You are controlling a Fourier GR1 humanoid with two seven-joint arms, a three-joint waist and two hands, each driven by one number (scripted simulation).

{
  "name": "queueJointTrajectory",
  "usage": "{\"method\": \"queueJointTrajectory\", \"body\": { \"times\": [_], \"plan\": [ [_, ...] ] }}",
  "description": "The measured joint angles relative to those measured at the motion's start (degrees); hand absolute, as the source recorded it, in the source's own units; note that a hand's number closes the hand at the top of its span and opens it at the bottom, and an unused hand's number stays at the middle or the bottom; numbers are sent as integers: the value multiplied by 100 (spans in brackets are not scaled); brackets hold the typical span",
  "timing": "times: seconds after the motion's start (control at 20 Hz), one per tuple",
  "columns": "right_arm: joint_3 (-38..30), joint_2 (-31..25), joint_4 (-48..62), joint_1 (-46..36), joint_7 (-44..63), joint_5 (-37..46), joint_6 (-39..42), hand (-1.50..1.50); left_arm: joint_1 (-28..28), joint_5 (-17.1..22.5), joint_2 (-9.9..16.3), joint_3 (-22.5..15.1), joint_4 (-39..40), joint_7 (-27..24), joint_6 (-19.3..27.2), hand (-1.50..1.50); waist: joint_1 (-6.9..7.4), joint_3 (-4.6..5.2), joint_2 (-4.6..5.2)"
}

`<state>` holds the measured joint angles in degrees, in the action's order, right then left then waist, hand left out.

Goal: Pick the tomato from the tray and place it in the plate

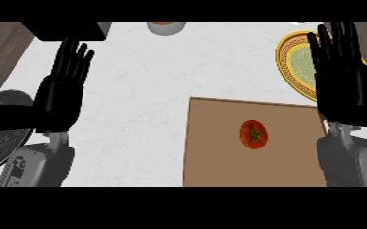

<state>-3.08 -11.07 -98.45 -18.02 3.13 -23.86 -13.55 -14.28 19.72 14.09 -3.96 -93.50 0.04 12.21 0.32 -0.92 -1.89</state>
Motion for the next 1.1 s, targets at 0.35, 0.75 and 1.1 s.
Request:
{"method": "queueJointTrajectory", "body": {
  "times": [0.35, 0.75, 1.1],
  "plan": [
    [366, -572, 1271, 531, 1519, -432, 831, -150, -69, -598, 683, -421, -125, -13, -554, 0, 157, 70, 290],
    [1833, -2360, 2024, 72, 2311, 1567, 2092, -150, -33, -924, 1045, -839, -25, -88, -1105, 0, 315, 104, 285],
    [2512, -2115, 2444, -1173, 3549, 2335, 2620, -150, 194, -1040, 1104, -767, 0, -190, -1265, 0, 147, 99, 215]
  ]
}}
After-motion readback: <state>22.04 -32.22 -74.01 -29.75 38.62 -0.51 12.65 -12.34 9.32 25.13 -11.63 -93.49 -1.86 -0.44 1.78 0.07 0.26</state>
